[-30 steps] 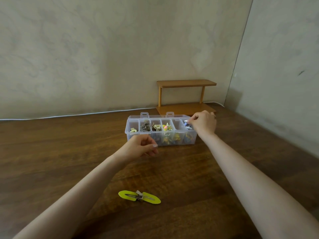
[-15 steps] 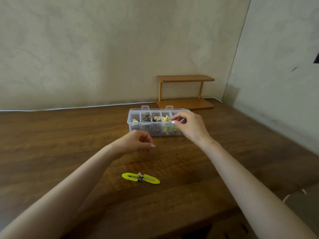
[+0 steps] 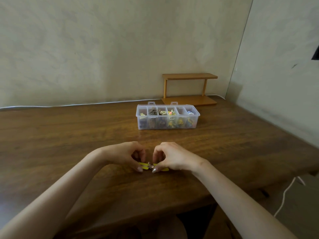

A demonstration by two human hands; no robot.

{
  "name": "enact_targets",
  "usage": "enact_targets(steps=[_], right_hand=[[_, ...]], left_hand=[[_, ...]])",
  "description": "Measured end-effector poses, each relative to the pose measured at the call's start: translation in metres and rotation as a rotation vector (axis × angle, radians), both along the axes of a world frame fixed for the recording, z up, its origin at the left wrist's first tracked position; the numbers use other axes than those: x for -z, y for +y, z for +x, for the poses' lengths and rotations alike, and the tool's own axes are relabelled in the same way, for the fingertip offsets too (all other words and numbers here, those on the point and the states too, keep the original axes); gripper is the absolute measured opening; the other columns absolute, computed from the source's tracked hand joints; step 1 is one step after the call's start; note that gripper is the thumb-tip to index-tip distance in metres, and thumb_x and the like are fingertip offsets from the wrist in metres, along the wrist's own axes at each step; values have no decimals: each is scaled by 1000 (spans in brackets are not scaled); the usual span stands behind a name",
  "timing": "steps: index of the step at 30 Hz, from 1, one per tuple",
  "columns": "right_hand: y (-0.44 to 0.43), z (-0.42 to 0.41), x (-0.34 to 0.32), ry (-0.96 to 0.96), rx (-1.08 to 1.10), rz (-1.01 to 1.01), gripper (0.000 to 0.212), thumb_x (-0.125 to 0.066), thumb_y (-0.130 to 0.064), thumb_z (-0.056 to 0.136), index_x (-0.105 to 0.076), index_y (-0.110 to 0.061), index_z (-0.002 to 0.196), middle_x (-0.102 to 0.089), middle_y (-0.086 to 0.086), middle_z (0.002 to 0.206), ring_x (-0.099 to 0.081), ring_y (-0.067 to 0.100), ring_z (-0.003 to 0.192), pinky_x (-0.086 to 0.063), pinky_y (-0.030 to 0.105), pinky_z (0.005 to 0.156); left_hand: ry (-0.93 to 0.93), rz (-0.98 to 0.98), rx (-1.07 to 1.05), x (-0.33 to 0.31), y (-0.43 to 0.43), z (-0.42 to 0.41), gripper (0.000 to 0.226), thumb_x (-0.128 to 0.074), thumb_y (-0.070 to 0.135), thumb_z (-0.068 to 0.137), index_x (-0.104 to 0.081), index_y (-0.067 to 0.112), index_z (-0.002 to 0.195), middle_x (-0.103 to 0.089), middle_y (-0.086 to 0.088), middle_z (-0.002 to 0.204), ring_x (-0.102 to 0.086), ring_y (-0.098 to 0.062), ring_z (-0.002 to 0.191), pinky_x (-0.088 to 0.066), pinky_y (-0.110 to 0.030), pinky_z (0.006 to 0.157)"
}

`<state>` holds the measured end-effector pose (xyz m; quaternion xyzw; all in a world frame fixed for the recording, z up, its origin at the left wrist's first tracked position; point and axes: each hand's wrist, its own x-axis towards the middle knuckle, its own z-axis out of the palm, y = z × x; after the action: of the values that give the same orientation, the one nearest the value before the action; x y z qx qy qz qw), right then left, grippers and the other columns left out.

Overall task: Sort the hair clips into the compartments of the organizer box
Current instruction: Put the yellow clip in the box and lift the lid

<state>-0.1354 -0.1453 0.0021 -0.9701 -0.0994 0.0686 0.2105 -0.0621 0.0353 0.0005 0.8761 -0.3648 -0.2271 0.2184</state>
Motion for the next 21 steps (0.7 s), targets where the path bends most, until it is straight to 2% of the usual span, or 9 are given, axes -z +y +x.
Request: enact_targets(steps=[3, 6, 9, 14, 18, 21], right_hand=[[-1, 1, 0, 37, 18, 34, 28, -79, -29, 73, -61, -22, 94, -52, -9, 103, -47, 9, 96, -46, 30, 81], [-7, 4, 0, -3, 54, 112, 30, -80, -22, 72, -59, -21, 93, -55, -8, 96, -51, 10, 91, -46, 27, 74], [-18, 8, 1, -13, 83, 254, 33, -80, -13, 72, -59, -24, 95, -58, -9, 86, -56, 5, 80, -44, 20, 66], [-45, 24, -4, -136, 112, 405, 33, -75, -11, 77, -66, -23, 106, -57, -5, 82, -52, 8, 72, -42, 22, 63], [-63, 42, -9, -221, 219, 620, 22, -71, -8, 81, -67, -17, 101, -60, -1, 72, -56, 7, 54, -45, 17, 46], [-73, 58, -14, -356, 333, 767, 14, -65, -7, 86, -69, -8, 100, -65, 2, 73, -59, 8, 53, -50, 19, 49]], left_hand=[[-38, -2, -18, 0, -5, 0, 20, -76, 24, 73, -56, 29, 75, -59, 3, 94, -53, -10, 83, -46, -27, 74], [-52, -29, -13, -1, -12, 1, 19, -72, 21, 77, -55, 27, 72, -57, 10, 78, -50, -4, 71, -40, -18, 65], [-80, -89, -27, -5, -18, 6, 18, -72, 20, 78, -55, 26, 73, -55, 11, 74, -49, -1, 67, -38, -13, 61], [-30, -340, -122, -11, -30, 24, 11, -70, 11, 79, -60, 17, 79, -57, 4, 73, -52, -5, 66, -42, -13, 60], [-26, -560, -246, -13, -46, 41, 16, -64, 6, 83, -66, 15, 96, -56, -2, 75, -52, -11, 69, -44, -18, 61], [-14, -674, -327, -16, -63, 50, 18, -61, 5, 85, -64, 13, 102, -52, -2, 76, -49, -9, 66, -45, -13, 55]])
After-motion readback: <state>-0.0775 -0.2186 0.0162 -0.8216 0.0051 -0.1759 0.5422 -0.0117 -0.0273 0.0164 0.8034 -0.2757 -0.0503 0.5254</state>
